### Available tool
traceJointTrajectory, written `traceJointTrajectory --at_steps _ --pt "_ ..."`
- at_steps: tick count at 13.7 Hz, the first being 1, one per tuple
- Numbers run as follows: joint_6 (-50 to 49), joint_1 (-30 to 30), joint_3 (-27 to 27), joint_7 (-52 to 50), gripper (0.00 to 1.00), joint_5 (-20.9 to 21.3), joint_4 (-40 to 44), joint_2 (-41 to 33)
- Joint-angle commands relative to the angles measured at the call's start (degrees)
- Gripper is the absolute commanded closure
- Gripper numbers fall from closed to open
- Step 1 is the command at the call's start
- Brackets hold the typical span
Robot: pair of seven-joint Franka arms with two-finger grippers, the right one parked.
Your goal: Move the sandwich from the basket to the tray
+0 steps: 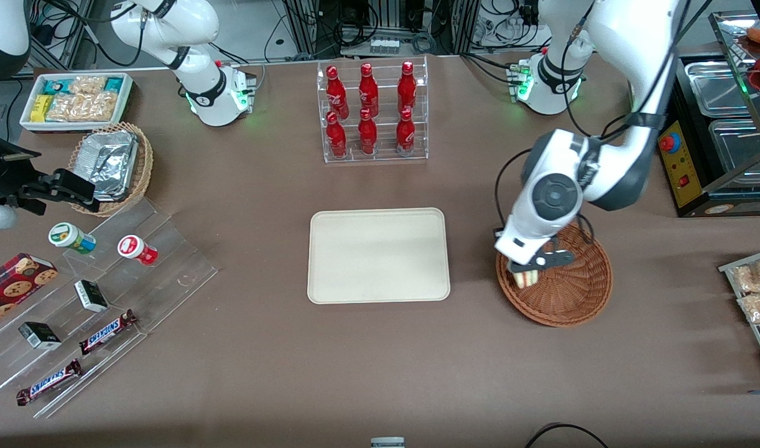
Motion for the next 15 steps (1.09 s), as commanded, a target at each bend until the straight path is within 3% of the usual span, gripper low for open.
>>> traceJointTrajectory --at_steps 1,15 --pt "-0.8 -4.1 0.5 0.1 1.0 1.4 3.4 2.8" --pt "-0.6 -14.1 0.3 0.1 1.0 1.1 22.3 19.5"
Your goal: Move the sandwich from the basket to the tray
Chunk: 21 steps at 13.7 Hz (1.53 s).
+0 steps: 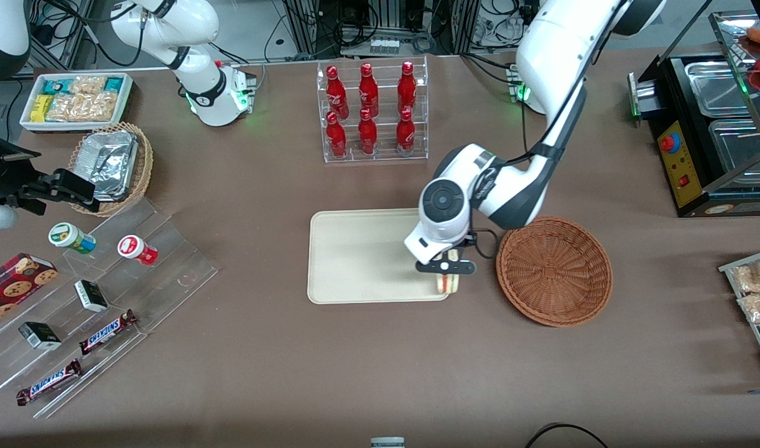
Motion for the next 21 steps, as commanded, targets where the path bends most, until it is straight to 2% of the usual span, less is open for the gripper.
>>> traceJointTrajectory --at_steps 1,10,14,15,16,18,21 --pt "-0.8 -3.0 0.5 0.0 1.0 0.5 5.6 4.3" --pt "-0.6 -5.3 -0.3 -1.0 1.0 0.1 10.7 10.4" --pt "-0.1 -5.8 -0.4 -1.0 1.0 0.0 10.8 10.9" --pt "0.0 -5.7 -0.4 -0.9 0.91 0.0 10.8 10.9" --pt "0.0 -5.7 -0.4 -1.0 0.49 -0.6 10.7 11.1" --pt "-0.1 -5.8 -0.4 -1.1 0.03 -0.8 10.8 11.3" --pt "-0.6 -5.8 -0.4 -3.8 0.0 -0.7 10.7 11.0"
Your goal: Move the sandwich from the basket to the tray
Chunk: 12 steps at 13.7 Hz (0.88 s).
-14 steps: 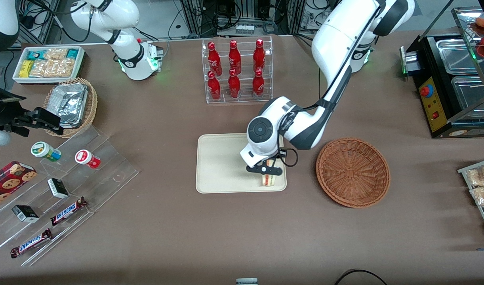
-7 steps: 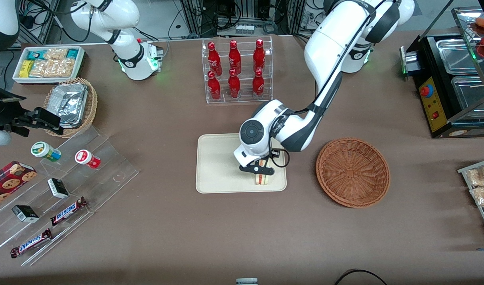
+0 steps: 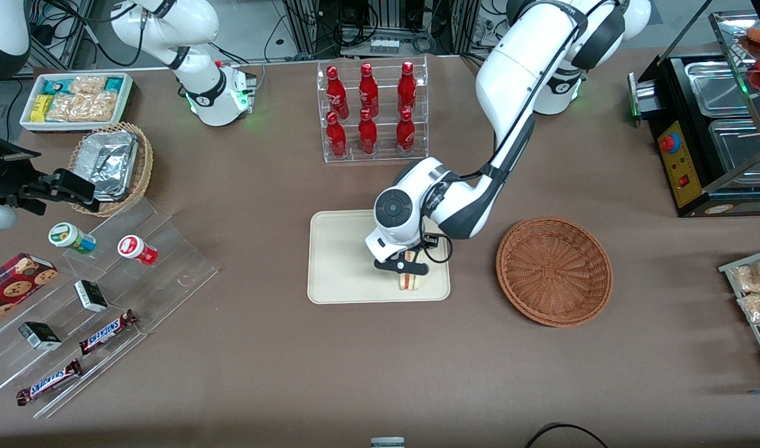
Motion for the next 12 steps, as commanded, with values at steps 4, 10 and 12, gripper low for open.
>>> traceJointTrajectory --at_steps 4,10,12 --pt "-1.0 -0.5 0.7 -3.9 0.0 0.1 1.8 0.2" --pt "-1.3 1.4 1.1 -3.5 0.0 0.2 2.0 -3.3" --pt "-3.0 2.2 1.1 -3.5 0.0 0.0 2.0 -5.6"
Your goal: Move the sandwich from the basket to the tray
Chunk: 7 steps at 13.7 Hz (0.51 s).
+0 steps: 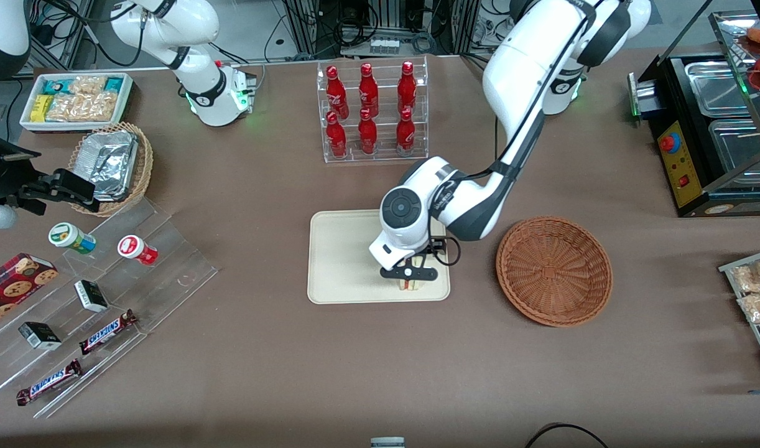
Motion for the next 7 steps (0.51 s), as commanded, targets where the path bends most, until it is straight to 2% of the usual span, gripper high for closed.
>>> traceJointTrajectory --at_steps 1,7 --pt "-2.3 2.1 0.0 -0.9 0.0 -0.3 -0.4 -4.3" --pt "-4.9 9.0 -0.1 0.7 0.0 -0.2 -0.7 -12.9"
